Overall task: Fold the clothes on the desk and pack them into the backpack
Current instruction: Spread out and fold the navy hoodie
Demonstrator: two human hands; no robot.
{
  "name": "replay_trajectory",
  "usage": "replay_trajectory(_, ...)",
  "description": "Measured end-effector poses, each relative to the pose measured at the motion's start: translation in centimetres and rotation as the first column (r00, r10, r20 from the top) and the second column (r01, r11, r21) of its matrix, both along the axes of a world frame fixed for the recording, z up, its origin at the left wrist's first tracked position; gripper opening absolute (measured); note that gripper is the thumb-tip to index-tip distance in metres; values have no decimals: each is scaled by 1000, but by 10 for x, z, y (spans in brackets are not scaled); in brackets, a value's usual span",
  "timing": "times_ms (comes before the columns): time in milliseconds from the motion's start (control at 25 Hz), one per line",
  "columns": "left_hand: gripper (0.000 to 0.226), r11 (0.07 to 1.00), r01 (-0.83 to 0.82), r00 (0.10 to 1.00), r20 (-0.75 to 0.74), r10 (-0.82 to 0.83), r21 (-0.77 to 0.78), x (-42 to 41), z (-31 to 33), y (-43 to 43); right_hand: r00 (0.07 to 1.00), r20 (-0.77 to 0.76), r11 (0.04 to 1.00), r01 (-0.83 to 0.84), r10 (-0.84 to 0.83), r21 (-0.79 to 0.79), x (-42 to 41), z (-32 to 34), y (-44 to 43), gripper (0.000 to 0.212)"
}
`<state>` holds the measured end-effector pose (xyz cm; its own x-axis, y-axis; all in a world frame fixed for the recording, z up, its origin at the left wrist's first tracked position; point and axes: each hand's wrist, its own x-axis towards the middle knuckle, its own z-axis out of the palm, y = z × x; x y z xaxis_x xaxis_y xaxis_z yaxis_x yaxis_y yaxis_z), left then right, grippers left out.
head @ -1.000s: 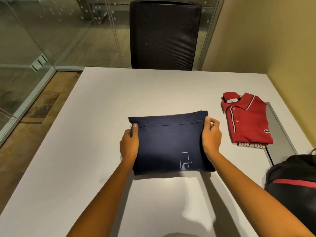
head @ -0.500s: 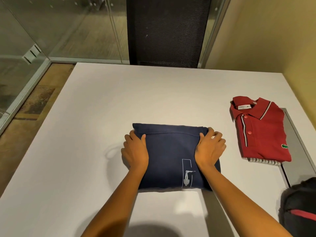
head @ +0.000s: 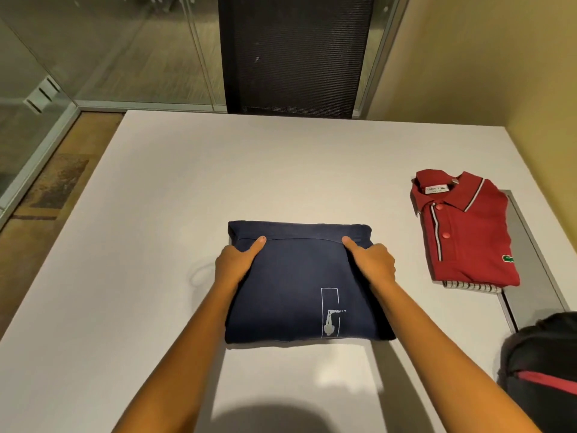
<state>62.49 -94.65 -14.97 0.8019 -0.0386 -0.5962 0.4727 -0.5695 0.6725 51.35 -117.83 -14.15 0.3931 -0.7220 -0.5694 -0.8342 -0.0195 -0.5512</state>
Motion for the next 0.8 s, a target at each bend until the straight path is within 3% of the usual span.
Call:
replay_trajectory(80,62,984,10,1000,-3,-11,-176,7,15,9,979,185,972,35,-80,234,-3,13,-18,60)
replay_trajectory(160,36,957,57,996,83,-35,-283,9,34,14,930,349,935,-20,-112,355,-9,33,-26,47)
replay_trajectory(200,32,939,84,989,142,-39,-334,10,44,18,897,433,936,-76,-87,345,-14,43,-27,41)
replay_trajectory(280,46,902,177,957,282,-64,-394,7,63,27,805,593,962,-156,-7,223,-26,56,-27,35)
replay_trajectory(360,54,868,343,879,449,-162,-359,-1,73,39,704,684,971,-237,193,-30,-43,63,-25,44)
replay_trajectory(440,52,855,438,793,567,-222,-278,-18,66,50,645,651,915,-319,400,-246,-63,58,-22,55)
replay_trajectory(600,44,835,548,598,720,-352,-47,-60,37,83,564,560,795,-406,606,-451,-120,34,-4,51)
replay_trajectory(720,45,684,605,256,713,-652,408,-92,6,116,538,280,574,-518,795,-634,-168,-2,2,56)
replay_trajectory(800,41,581,635,169,642,-748,509,-109,-19,137,536,118,471,-590,836,-656,-191,-24,4,63)
